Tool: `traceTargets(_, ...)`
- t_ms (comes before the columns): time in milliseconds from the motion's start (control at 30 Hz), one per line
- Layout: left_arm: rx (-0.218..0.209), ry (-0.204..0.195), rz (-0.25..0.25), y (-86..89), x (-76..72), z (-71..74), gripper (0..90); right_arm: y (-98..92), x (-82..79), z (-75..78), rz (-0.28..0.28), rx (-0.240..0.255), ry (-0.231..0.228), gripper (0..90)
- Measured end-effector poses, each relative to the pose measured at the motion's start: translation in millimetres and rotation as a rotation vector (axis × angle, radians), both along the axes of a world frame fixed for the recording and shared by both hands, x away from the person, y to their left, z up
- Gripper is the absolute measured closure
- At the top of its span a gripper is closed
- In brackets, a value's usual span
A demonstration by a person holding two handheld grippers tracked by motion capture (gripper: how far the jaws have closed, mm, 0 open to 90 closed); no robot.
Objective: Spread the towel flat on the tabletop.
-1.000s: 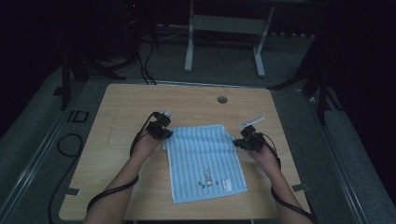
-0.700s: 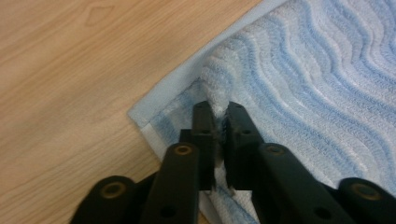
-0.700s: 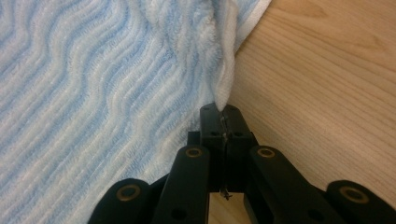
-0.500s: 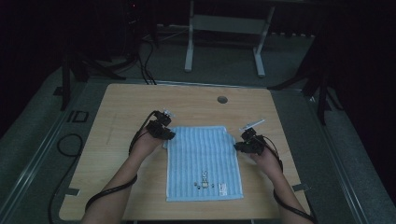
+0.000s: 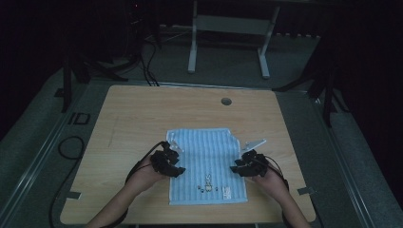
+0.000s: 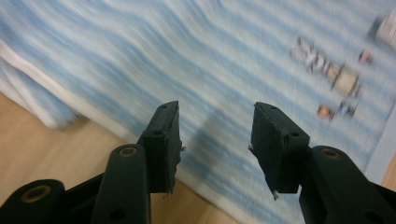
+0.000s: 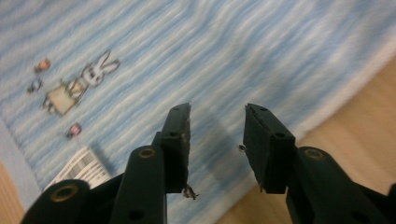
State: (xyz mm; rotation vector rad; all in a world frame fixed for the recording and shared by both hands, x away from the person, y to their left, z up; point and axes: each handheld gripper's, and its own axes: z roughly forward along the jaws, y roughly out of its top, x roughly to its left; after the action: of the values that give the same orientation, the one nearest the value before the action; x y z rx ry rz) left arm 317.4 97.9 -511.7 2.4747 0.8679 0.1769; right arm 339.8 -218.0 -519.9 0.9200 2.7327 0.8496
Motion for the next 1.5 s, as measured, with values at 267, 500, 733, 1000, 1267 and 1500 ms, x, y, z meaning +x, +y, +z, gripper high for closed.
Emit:
traceTargets(267,0.031,0.019,0.019,1.3,5.2,-15.9,48.2,6.6,-6.0,-12.5,0.007,-0.093,-0.045,61.8)
traceTargets(500,0.043,0.002,0.029,-4.2,22.6,-20.2,55.7,3.3,4.4,-12.7,-0.02,-0.08,-0.038,76.3)
traceTargets(733,0.038,-0.013,0.031,-17.8,53.7,-20.0,71.4,-2.6,23.1,-13.2,-0.051,-0.062,-0.025,84.5)
traceTargets(1000,0.044,-0.037,0.065,-30.6,81.2,-20.4,75.2,-10.8,48.8,-12.8,-0.112,-0.049,-0.003,85.5)
traceTargets(1267,0.05,-0.051,0.122,-33.7,100.1,-20.8,61.9,-15.7,73.8,-11.6,-0.16,-0.047,0.023,84.4)
traceTargets(1500,0.004,-0.045,0.038,-25.0,63.2,-3.2,47.3,-18.2,50.1,-1.5,-0.107,-0.032,0.01,69.4)
